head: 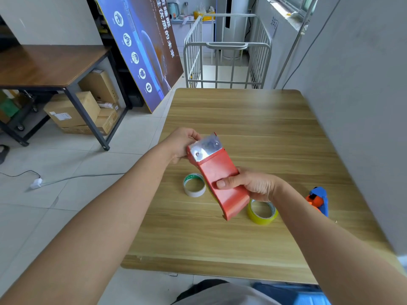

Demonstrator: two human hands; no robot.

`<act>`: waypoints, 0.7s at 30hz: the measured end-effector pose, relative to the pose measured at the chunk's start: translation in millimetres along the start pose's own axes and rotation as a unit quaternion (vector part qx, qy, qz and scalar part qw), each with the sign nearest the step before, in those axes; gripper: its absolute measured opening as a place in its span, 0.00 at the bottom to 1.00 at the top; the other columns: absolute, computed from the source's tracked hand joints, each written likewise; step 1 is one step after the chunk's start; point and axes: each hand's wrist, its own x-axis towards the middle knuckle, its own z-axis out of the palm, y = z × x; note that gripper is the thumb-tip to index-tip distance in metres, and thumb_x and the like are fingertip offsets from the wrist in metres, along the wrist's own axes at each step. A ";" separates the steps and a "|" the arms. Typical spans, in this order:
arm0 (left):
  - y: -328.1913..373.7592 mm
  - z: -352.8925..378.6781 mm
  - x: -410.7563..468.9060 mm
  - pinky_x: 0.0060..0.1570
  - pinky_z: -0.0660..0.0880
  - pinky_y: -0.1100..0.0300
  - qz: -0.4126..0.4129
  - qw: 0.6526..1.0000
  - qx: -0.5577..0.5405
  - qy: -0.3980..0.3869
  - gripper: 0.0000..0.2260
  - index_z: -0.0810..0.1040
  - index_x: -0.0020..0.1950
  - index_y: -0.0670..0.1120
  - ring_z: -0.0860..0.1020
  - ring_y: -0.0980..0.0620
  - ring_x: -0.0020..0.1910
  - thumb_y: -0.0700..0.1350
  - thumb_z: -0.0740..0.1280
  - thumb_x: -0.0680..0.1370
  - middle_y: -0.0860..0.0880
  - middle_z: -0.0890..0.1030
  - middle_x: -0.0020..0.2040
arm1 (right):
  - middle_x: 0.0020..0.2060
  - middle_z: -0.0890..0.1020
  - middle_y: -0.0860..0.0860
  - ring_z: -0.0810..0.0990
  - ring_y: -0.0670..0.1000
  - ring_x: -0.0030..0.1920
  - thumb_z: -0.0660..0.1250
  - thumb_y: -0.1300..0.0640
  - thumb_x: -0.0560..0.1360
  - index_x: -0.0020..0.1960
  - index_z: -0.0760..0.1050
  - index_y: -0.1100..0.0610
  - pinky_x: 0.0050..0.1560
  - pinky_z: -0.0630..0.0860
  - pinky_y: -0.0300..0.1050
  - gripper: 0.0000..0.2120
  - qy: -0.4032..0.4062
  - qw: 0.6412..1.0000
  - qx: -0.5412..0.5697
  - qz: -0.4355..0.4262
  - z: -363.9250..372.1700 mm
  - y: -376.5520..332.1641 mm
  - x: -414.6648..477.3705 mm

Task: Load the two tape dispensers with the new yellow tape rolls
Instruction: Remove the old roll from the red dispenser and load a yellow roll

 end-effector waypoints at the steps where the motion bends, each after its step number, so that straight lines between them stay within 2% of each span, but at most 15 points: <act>1: -1.9 -1.2 0.5 0.16 0.68 0.68 -0.007 1.000 -0.013 0.000 0.14 0.70 0.35 0.44 0.71 0.58 0.16 0.29 0.55 0.76 0.44 0.71 0.31 | 0.37 0.84 0.46 0.81 0.46 0.37 0.71 0.58 0.65 0.46 0.79 0.51 0.41 0.78 0.38 0.10 0.012 1.000 -0.004 -0.004 1.6 -0.1 0.4; 5: -6.8 -9.3 2.5 0.17 0.69 0.67 -0.023 0.999 -0.042 -0.008 0.14 0.72 0.35 0.43 0.72 0.57 0.16 0.29 0.56 0.75 0.44 0.72 0.30 | 0.37 0.83 0.47 0.80 0.48 0.39 0.73 0.57 0.63 0.45 0.80 0.52 0.43 0.77 0.41 0.11 0.044 0.999 -0.028 -0.012 4.2 0.9 2.0; 10: -7.4 -11.5 3.4 0.18 0.70 0.67 -0.025 0.999 -0.035 -0.001 0.12 0.72 0.36 0.43 0.73 0.57 0.18 0.29 0.58 0.74 0.44 0.73 0.31 | 0.37 0.84 0.46 0.81 0.46 0.37 0.75 0.49 0.57 0.45 0.80 0.52 0.40 0.77 0.37 0.18 0.041 0.999 -0.029 0.013 0.3 3.9 0.8; 13: -4.4 -17.1 4.5 0.23 0.75 0.66 -0.011 0.999 -0.049 -0.009 0.11 0.72 0.38 0.42 0.77 0.56 0.26 0.27 0.65 0.71 0.45 0.75 0.33 | 0.33 0.84 0.43 0.80 0.42 0.34 0.74 0.51 0.62 0.40 0.83 0.48 0.36 0.76 0.34 0.07 0.039 0.998 -0.048 0.032 -1.3 11.2 -3.7; 16: -1.4 -21.0 3.8 0.28 0.79 0.63 -0.010 0.998 -0.059 -0.006 0.11 0.72 0.40 0.41 0.79 0.51 0.33 0.27 0.68 0.69 0.45 0.76 0.35 | 0.34 0.83 0.44 0.80 0.43 0.34 0.75 0.48 0.59 0.40 0.82 0.50 0.37 0.76 0.35 0.12 0.055 0.996 -0.052 0.044 -2.5 15.2 -5.6; 21: 8.2 -38.7 7.1 0.28 0.80 0.62 0.002 0.998 -0.047 0.040 0.11 0.72 0.41 0.41 0.80 0.48 0.36 0.28 0.69 0.69 0.44 0.75 0.37 | 0.38 0.83 0.47 0.80 0.48 0.38 0.75 0.49 0.61 0.45 0.81 0.52 0.44 0.75 0.42 0.14 0.072 0.992 -0.081 0.067 -9.2 22.7 -13.5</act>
